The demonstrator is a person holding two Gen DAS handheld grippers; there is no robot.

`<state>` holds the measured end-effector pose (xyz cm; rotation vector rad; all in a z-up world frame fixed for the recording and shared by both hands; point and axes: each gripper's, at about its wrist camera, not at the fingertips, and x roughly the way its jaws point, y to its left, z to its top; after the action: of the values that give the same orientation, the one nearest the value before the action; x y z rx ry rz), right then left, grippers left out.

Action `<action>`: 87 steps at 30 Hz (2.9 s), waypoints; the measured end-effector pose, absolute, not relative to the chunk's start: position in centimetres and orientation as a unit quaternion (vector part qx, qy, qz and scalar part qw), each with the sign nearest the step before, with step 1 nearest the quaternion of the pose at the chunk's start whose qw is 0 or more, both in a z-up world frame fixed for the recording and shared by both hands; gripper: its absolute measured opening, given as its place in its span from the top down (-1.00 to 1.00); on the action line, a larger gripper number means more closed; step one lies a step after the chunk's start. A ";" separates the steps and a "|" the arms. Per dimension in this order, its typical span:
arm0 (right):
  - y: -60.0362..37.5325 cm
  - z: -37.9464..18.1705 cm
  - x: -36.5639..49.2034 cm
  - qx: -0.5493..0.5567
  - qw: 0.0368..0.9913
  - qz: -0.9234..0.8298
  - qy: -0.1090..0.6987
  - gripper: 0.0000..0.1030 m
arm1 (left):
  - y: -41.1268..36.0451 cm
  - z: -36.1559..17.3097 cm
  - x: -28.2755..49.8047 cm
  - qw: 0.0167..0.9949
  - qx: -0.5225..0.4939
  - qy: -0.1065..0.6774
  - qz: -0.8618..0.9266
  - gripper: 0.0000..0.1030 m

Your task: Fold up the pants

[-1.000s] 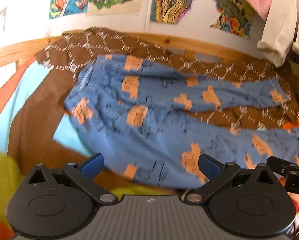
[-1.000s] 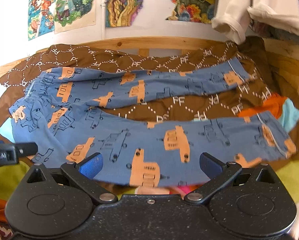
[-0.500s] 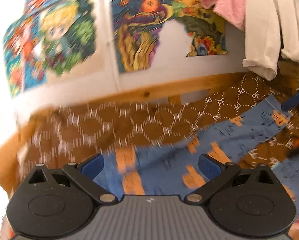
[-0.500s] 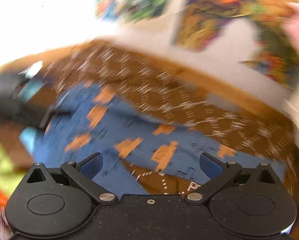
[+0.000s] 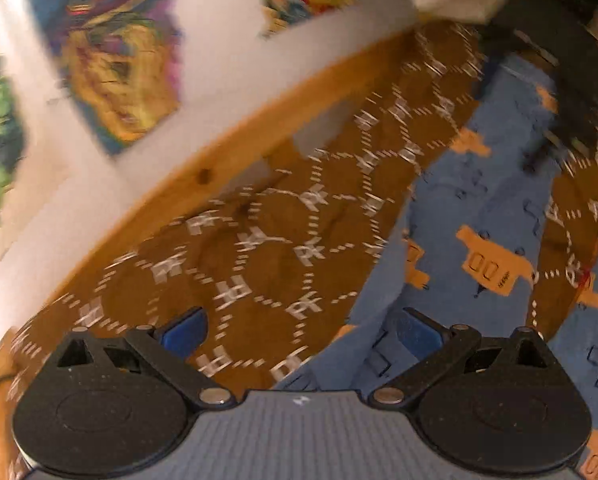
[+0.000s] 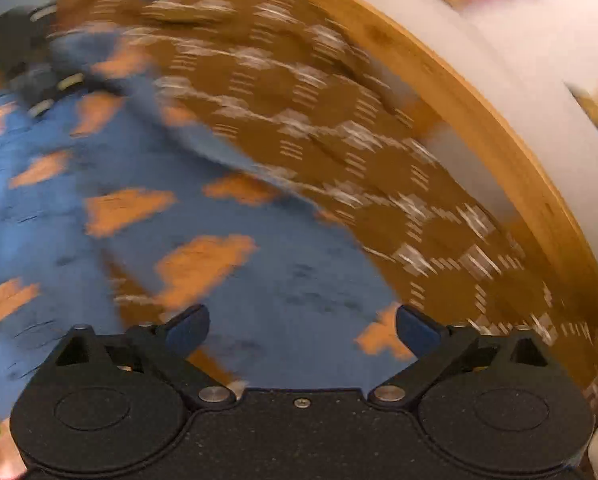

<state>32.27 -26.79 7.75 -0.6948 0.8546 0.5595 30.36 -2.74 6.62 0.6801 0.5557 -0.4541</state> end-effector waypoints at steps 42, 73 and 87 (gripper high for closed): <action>-25.4 4.2 44.3 -0.267 0.869 0.191 0.371 0.99 | -1.9 5.5 40.1 0.880 0.300 0.339 -0.143 0.98; -14.6 4.1 43.9 -0.307 0.805 0.395 0.318 -0.17 | 6.9 8.8 37.5 0.809 0.289 0.464 -0.216 0.19; -13.5 2.1 44.5 -0.285 0.804 0.375 0.364 1.00 | 6.0 10.2 36.0 0.831 0.310 0.437 -0.152 1.00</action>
<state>44.52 -13.52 2.14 -0.6108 0.7788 0.8026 36.01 5.98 10.17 0.6570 0.9260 -0.3223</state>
